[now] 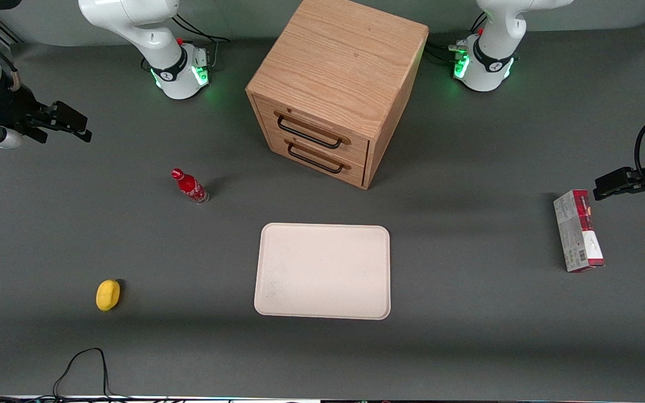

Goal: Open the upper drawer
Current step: 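Move the right gripper toward the upper drawer's black handle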

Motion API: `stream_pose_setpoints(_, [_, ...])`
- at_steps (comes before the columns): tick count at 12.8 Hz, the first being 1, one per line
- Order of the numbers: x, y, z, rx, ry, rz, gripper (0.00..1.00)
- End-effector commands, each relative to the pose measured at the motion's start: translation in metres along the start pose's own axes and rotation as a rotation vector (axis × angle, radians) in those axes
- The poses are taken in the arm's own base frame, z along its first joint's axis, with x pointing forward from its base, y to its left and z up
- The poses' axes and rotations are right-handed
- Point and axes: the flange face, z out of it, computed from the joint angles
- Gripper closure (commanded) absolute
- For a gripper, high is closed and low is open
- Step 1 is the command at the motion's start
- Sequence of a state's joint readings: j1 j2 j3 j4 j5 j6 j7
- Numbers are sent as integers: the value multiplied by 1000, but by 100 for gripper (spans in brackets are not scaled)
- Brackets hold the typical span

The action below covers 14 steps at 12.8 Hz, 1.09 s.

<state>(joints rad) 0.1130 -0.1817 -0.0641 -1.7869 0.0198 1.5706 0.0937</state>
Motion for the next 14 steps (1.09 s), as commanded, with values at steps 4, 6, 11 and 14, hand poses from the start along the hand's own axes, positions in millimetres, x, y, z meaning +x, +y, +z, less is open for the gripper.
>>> stream_pose_setpoints(4, [10, -9, 2, 11, -14, 8, 0])
stream_pose_setpoints(6, [25, -44, 6, 9, -19, -40, 0])
stream_pose_setpoints(11, [26, -181, 17, 10, -30, -299, 0])
stream_pose_setpoints(14, [-3, -254, 26, 20, -49, -478, 0])
